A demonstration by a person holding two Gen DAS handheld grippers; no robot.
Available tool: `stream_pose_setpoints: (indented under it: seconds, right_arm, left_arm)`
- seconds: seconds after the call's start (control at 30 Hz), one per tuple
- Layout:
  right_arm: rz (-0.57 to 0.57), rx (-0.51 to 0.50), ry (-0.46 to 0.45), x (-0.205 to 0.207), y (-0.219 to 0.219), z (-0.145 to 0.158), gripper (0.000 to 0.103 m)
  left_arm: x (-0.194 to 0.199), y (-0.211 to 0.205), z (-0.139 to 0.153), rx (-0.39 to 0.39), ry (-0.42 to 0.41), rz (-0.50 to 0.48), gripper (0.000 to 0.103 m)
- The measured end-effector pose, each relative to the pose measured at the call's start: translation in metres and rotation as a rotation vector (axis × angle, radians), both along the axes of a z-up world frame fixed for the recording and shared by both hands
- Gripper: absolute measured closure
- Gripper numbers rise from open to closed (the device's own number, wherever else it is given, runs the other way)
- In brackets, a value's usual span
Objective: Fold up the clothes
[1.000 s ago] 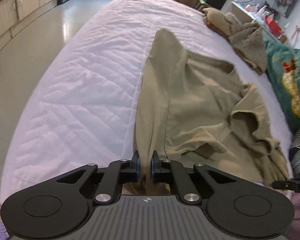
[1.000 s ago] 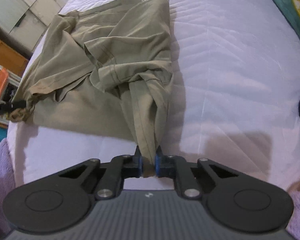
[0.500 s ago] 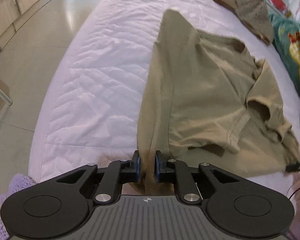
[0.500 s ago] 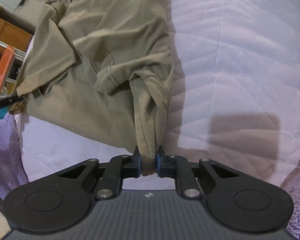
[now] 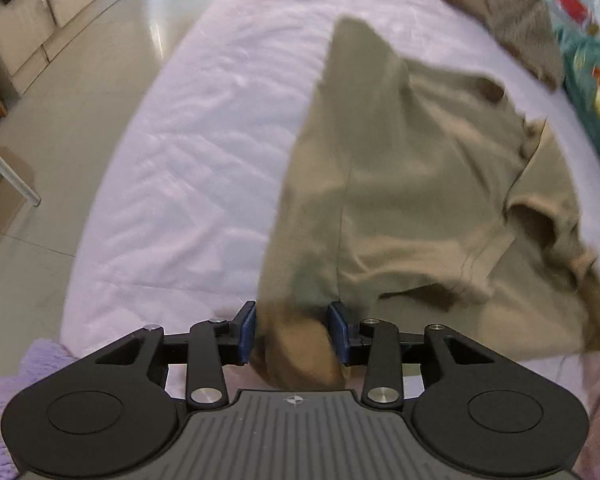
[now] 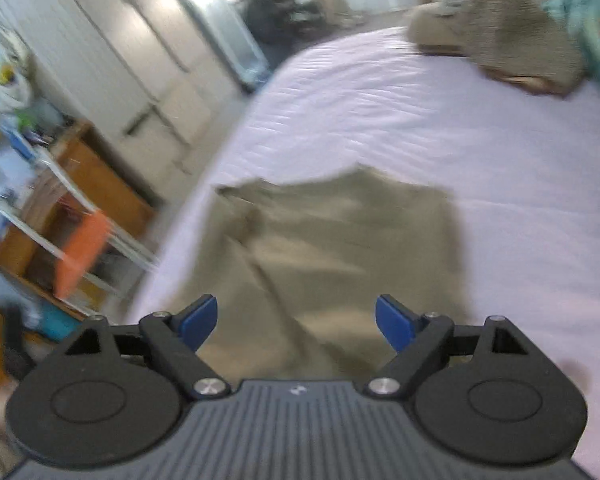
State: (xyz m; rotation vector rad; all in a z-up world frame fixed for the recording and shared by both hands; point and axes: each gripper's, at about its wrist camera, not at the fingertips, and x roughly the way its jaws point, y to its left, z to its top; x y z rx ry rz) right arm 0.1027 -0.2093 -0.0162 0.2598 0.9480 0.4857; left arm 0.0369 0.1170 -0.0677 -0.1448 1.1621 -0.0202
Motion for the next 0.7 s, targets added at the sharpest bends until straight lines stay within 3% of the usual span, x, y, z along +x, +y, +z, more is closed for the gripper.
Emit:
stream_pose_setpoints:
  seconds: [0.07,0.23,0.43,0.5,0.53,0.57,0.7]
  right_arm:
    - [0.015,0.051,-0.033,0.017,0.023,0.003,0.015]
    - [0.076,-0.011,-0.027,0.073,0.12,-0.006,0.014]
    - [0.121,-0.242,-0.029,0.104,0.209,-0.039,0.017]
    - [0.127,-0.318,-0.002,0.109,0.223,-0.056,0.029]
    - [0.124,-0.347,0.005,0.109,0.226,-0.062,0.053]
    - [0.116,-0.368,0.002,0.107,0.226,-0.067,0.062]
    - [0.122,-0.368,-0.017,0.101,0.218,-0.065,0.074]
  left_arm:
    - [0.0,-0.004,-0.001,0.013,-0.005,0.003,0.063]
    - [-0.004,0.003,-0.004,-0.029,-0.016,0.037,0.062]
    - [-0.005,0.004,-0.011,-0.064,-0.035,0.055,0.063]
    - [-0.007,0.007,-0.012,-0.084,-0.049,0.062,0.066]
    - [-0.009,0.007,-0.012,-0.086,-0.061,0.06,0.066]
    - [-0.011,0.006,-0.012,-0.085,-0.075,0.057,0.068]
    - [-0.017,0.004,-0.01,-0.1,-0.122,0.054,0.089]
